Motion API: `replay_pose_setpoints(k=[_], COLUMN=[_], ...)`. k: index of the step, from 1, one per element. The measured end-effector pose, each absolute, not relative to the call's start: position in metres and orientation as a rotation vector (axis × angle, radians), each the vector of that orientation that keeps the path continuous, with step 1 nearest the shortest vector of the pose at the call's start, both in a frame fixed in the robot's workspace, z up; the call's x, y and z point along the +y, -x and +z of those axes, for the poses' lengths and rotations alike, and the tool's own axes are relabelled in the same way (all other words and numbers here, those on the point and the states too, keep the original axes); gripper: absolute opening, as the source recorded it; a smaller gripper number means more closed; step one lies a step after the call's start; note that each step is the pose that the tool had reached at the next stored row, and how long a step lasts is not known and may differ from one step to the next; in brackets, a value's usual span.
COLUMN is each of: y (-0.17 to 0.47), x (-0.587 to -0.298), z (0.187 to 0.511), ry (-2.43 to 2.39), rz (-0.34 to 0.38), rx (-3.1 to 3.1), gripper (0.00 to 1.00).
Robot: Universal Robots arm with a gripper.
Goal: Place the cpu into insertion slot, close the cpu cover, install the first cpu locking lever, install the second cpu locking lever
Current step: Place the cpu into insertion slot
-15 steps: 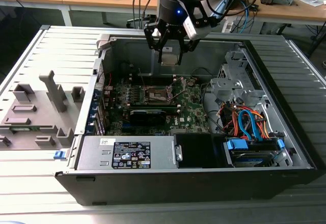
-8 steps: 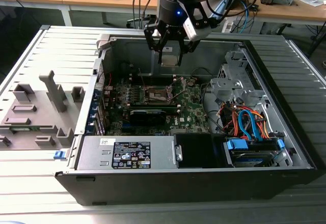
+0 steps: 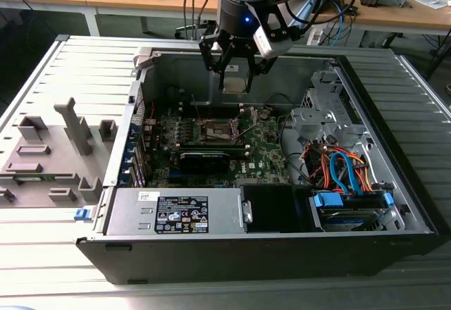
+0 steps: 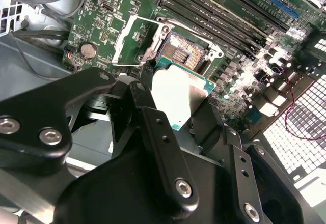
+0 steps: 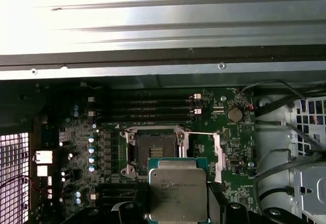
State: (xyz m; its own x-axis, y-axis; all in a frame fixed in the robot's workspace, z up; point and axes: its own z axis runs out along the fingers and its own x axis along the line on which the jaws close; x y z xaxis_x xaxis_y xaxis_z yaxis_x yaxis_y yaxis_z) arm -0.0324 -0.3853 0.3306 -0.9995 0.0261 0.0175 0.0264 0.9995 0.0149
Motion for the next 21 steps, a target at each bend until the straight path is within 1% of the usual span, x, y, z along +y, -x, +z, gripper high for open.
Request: replay_pose_setpoints(k=[21], y=[0.0324], x=[-0.3878], z=[0.3272], ry=[0.041], rz=[-0.021], rx=[-3.124], gripper=[0.55])
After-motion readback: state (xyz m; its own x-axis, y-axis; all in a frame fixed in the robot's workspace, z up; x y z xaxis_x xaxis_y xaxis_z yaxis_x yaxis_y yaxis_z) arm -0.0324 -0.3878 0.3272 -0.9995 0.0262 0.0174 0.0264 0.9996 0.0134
